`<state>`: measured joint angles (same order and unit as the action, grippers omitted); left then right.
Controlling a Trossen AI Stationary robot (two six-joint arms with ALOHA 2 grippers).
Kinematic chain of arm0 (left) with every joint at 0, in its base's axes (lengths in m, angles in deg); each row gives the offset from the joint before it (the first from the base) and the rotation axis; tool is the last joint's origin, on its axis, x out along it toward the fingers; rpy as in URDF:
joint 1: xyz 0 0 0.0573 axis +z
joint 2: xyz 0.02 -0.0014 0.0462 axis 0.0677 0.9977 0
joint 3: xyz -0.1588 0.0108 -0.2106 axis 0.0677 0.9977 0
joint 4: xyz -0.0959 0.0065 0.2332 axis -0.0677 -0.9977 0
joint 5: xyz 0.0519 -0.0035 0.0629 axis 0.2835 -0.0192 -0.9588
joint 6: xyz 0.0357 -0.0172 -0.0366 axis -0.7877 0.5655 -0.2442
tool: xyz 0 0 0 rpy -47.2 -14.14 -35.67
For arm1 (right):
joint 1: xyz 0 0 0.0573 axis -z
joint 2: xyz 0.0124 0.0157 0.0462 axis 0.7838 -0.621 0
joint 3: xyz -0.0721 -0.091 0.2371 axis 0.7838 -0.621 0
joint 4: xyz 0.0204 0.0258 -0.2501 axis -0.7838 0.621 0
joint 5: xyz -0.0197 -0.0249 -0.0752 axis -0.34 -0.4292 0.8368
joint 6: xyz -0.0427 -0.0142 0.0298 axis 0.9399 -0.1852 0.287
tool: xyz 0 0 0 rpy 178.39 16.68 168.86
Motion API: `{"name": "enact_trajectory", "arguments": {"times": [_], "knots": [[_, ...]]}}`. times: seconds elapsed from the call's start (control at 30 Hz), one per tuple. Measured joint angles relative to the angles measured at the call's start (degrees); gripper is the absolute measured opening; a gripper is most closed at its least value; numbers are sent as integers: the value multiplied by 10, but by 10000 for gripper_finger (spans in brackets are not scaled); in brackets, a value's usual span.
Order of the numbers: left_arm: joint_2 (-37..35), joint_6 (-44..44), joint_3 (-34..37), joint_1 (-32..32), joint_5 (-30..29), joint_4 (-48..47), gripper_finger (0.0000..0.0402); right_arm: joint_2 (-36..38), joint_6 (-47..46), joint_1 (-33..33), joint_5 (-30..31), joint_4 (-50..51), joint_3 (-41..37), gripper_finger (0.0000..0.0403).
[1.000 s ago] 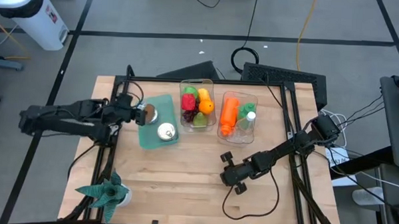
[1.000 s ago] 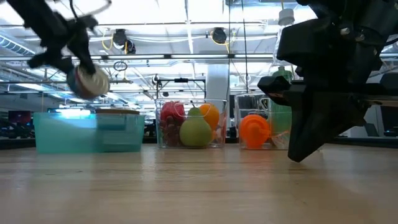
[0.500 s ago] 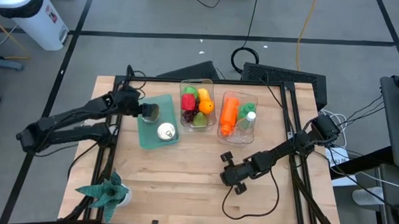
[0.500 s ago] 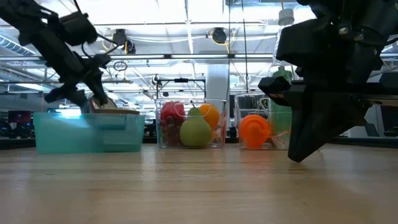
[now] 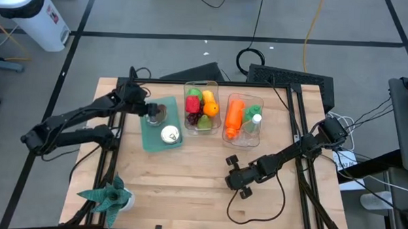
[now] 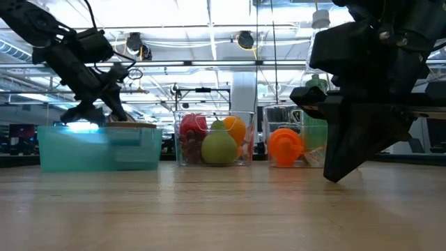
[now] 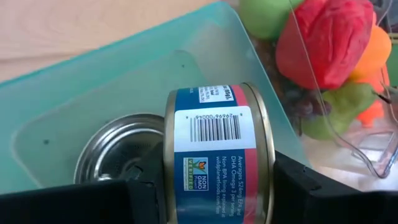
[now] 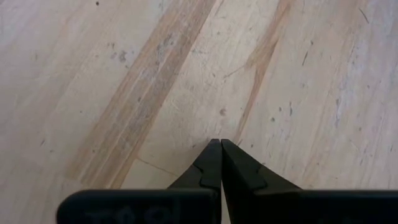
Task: Pick & Place Food Item
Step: Stack the blue tuna can on top of the green tuna can in the green bin
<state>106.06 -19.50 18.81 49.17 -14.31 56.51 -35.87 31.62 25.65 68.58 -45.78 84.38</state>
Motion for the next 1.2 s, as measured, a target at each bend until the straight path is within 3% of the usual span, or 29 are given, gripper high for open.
{"name": "enact_trajectory", "arguments": {"times": [0.3,0.53,0.7,0.93,1.2], "knots": [[7,3,-2,6,4,-44,174,0,0,0,-1,0,0,0],[9,-11,3,4,5,-90,324,0,0,1,-28,-3,0,0],[6,-26,3,4,14,-90,378,0,0,1,-29,-3,0,0],[5,-28,3,4,24,-78,377,0,0,5,-30,-6,0,0],[5,-38,-36,4,101,-125,356,0,0,5,-30,-8,0,0]]}}
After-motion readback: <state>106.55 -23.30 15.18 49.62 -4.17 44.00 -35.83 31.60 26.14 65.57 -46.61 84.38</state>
